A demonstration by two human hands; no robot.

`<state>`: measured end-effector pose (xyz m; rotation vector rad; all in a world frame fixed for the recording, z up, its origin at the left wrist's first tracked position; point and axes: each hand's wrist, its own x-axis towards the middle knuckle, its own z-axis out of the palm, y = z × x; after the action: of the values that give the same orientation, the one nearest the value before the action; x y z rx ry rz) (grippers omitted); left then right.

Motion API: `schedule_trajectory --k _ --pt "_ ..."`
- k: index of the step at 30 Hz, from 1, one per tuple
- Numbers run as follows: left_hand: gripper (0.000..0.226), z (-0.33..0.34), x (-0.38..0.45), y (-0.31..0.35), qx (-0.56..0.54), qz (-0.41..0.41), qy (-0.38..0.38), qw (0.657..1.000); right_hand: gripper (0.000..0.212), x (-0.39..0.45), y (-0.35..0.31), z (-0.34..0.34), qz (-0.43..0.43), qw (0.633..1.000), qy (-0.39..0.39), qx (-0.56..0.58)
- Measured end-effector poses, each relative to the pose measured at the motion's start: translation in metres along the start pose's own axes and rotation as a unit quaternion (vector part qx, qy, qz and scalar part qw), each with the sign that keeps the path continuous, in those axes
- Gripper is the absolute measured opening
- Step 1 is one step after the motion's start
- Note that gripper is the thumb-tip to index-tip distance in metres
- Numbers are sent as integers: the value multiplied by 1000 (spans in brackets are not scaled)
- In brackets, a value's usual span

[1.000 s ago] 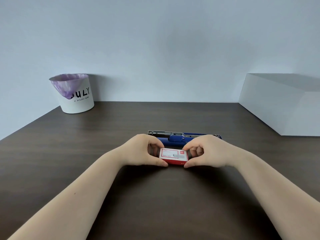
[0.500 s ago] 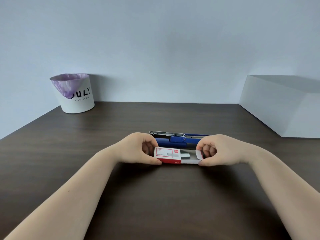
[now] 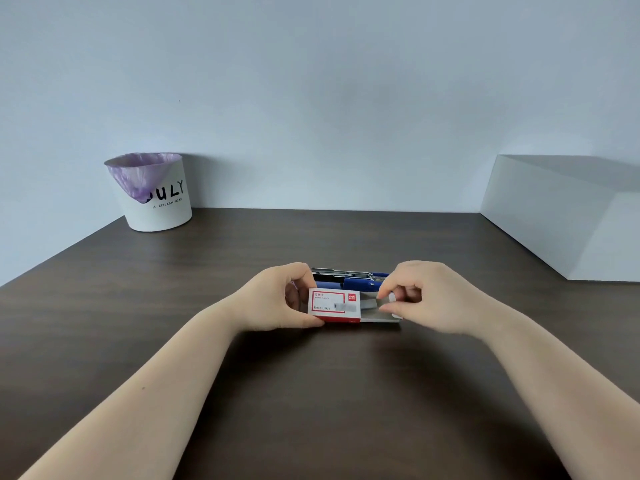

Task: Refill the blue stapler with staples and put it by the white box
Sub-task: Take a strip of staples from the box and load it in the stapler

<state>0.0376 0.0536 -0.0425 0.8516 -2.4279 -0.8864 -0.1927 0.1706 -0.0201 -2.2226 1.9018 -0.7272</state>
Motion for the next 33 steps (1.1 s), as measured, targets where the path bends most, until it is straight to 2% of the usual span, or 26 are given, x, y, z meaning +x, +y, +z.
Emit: schedule_trajectory --k 8,18,20,23,26,33 --pt "35 0 2 -1 -9 12 -6 1000 21 6 4 15 -18 996 -8 -84" --pt "34 1 2 -2 -21 5 -14 1000 12 5 -3 10 -27 993 -25 -111" --pt "34 1 2 -2 -26 1 -16 1000 9 2 0 -3 -2 997 5 -78" --pt "35 2 1 -1 -31 -5 -17 999 5 -4 5 -22 82 995 56 23" --pt "35 2 1 1 -30 -10 -20 999 6 -6 9 -21 160 980 19 116" --pt "34 2 0 1 -39 -16 -18 999 6 -3 10 -7 185 957 -20 223"
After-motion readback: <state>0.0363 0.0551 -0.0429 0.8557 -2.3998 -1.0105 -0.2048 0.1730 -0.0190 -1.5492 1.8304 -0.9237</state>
